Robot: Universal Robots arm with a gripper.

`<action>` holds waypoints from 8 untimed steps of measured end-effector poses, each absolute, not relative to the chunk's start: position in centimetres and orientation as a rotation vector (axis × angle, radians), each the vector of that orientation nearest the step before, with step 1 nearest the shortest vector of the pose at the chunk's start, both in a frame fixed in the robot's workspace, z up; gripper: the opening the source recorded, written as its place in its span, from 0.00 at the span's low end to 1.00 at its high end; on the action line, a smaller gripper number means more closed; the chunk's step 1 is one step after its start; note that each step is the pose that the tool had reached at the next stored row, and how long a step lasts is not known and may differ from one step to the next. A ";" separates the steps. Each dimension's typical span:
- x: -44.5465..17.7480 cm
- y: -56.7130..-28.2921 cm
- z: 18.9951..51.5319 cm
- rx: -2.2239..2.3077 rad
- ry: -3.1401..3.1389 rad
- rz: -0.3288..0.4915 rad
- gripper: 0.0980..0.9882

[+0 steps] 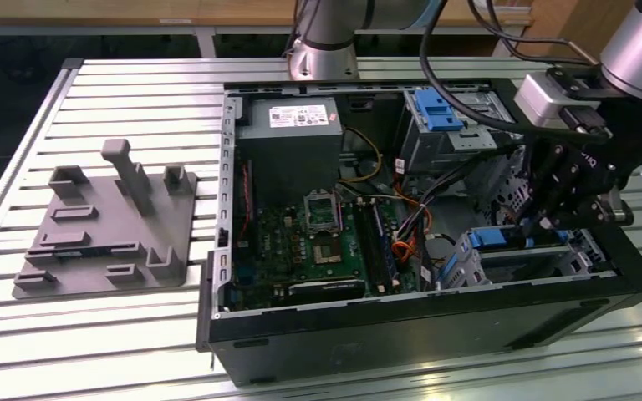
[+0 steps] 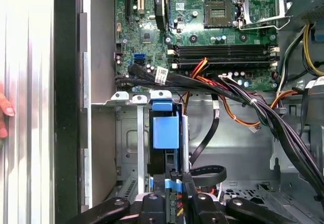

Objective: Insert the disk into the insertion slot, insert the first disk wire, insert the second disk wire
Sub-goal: 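Insert the second disk wire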

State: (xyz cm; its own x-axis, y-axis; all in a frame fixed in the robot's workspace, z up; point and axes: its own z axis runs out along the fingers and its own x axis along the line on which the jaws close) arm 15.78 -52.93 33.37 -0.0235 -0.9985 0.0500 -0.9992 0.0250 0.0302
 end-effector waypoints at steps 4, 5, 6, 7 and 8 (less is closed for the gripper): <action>15.7 -52.9 34.6 2.157 -2.211 0.027 0.20; 15.7 -52.9 35.0 2.157 -2.212 0.028 0.20; 15.7 -52.9 35.4 2.157 -2.212 0.029 0.20; 15.7 -52.9 35.8 2.157 -2.213 0.030 0.20; 15.7 -52.9 36.3 2.158 -2.213 0.030 0.20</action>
State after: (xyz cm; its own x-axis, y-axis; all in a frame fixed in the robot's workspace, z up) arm 15.66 -52.93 36.29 -0.0248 -0.9984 0.0500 -0.9994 0.0259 0.0214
